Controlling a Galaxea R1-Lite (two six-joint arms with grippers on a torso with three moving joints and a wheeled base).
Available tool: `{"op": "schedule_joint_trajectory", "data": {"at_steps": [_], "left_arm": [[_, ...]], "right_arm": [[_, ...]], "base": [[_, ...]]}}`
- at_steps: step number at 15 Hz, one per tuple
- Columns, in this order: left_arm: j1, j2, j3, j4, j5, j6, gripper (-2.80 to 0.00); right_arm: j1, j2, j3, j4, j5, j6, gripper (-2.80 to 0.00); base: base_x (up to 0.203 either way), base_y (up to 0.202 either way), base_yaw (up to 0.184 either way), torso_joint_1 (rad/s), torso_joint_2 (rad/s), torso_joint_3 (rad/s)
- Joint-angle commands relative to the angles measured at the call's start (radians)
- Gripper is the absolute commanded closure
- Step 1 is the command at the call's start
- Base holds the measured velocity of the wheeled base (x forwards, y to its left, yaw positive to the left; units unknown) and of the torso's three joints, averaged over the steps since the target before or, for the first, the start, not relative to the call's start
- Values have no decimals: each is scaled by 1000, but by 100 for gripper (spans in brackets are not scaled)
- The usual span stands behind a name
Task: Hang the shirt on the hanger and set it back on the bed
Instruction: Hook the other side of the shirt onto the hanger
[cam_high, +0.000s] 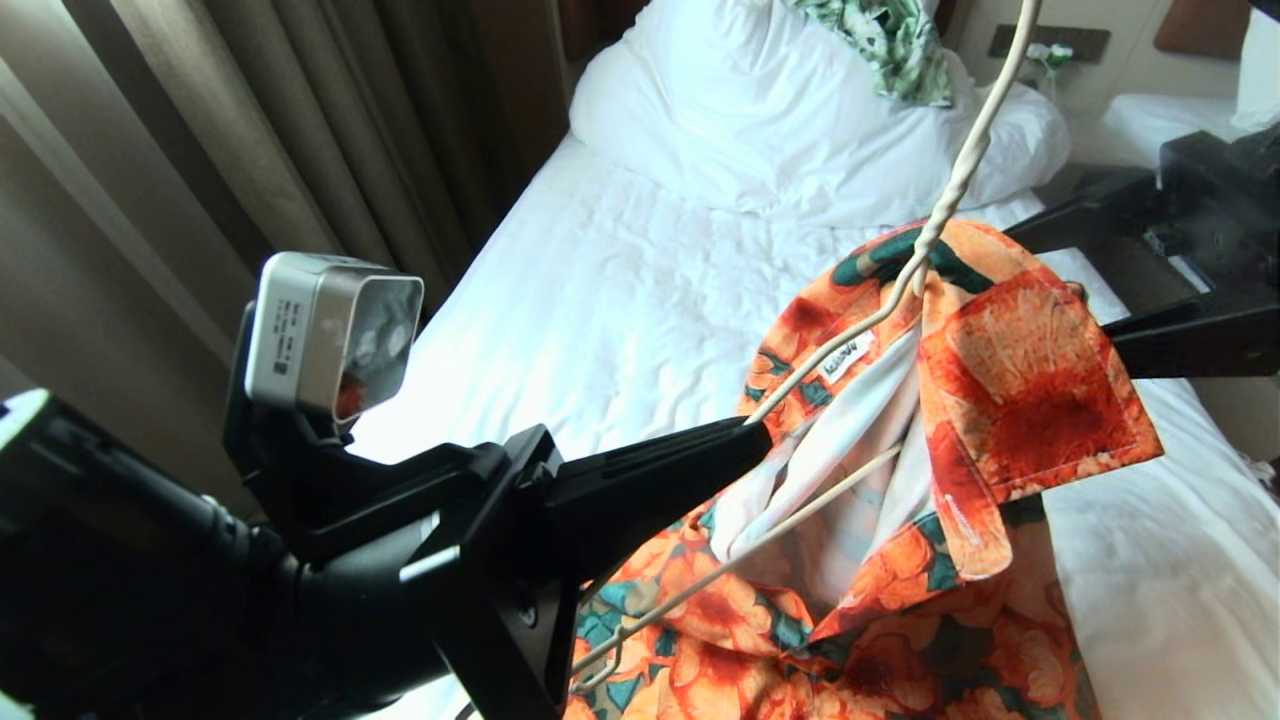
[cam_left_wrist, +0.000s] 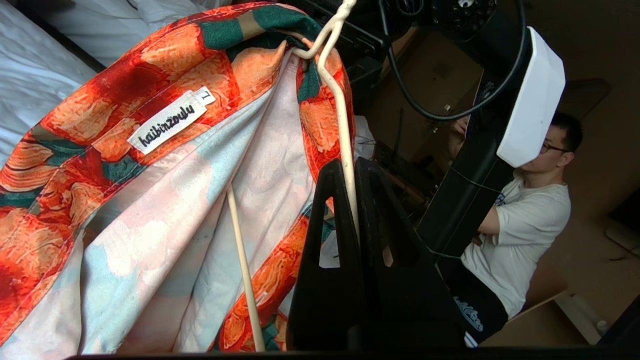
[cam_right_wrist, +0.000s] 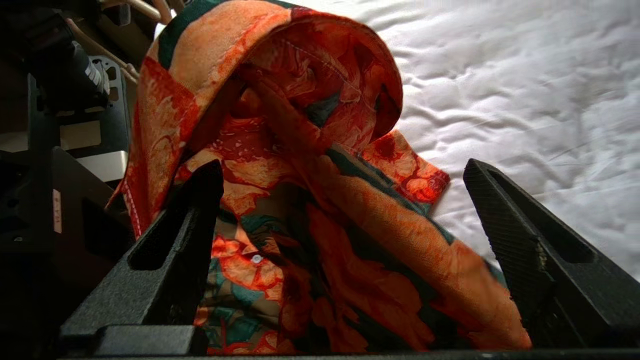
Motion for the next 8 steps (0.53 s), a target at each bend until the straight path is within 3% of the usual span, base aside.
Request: {"op": "schedule_joint_trajectory", "data": {"at_steps": [1,4,8], "left_arm": [[0,-3,0,-8,-2,-3,0],[-2,-5,2,-8,-2,-2,0],[0,-1,2,-8,-2,-2,0]], "right_arm": [[5,-5,39,-57,4,-4,-280],[44,36,36,-133,6,-4,-280],[110,40,48,-131,5,-4,-280]], "base": [[0,0,0,0,0,0],[0,0,0,0,0,0],[0,0,0,0,0,0]]}}
